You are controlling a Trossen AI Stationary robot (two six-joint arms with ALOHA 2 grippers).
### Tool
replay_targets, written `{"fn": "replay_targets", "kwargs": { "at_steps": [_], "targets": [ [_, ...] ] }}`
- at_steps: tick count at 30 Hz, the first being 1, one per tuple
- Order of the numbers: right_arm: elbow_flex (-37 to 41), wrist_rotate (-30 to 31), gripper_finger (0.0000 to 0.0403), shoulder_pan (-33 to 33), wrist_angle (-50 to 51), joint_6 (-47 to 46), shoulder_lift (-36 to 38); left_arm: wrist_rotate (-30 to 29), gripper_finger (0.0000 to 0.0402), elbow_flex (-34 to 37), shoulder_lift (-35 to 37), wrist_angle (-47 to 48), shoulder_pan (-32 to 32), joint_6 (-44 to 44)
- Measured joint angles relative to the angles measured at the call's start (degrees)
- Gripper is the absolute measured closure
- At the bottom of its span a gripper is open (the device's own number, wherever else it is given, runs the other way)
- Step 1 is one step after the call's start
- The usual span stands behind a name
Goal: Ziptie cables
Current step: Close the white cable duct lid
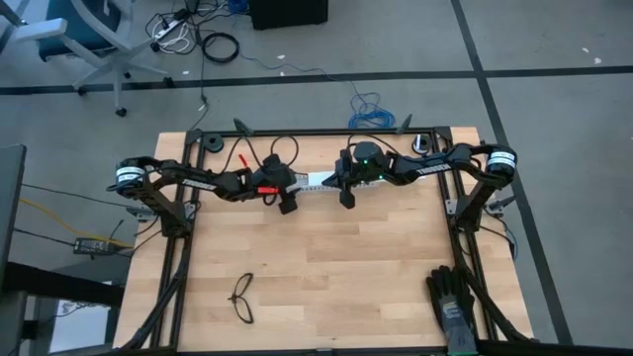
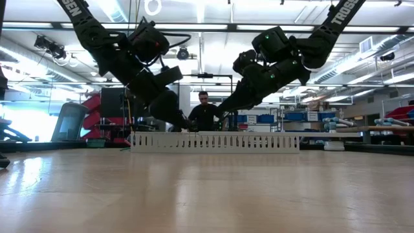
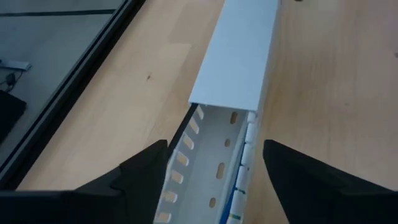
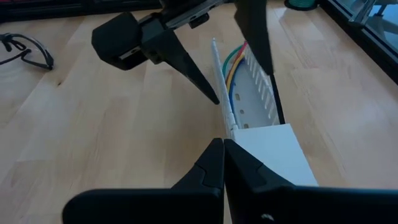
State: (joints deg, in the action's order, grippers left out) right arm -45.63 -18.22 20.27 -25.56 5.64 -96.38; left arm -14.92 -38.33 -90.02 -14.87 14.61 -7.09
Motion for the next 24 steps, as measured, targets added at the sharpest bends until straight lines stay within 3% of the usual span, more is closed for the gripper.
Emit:
{"fn": "replay_targets", "kwargs": {
  "at_steps": [6, 12, 16, 24],
  "targets": [
    [0.0, -0.04, 0.0403, -0.76, 0.12, 0.03, 0.0, 0.01, 0.0097, 0.0, 0.0, -2.02, 0.0, 0.03],
    [0.0, -0.01, 0.0403, -0.72, 0.58, 0.03, -0.02, 1.77, 0.0096, -0.02, -0.02, -0.31, 0.11, 5.64],
    [0.0, -0.02, 0.0403, -0.75, 0.57, 0.05, -0.02, 7.27, 0.0096, -0.02, -0.02, 3.16, 1.61, 5.56],
    [0.0, -0.02, 0.0403, -0.75, 0.57, 0.05, -0.02, 7.14, 0.0096, -0.02, -0.02, 3.58, 3.92, 1.97]
  ]
}}
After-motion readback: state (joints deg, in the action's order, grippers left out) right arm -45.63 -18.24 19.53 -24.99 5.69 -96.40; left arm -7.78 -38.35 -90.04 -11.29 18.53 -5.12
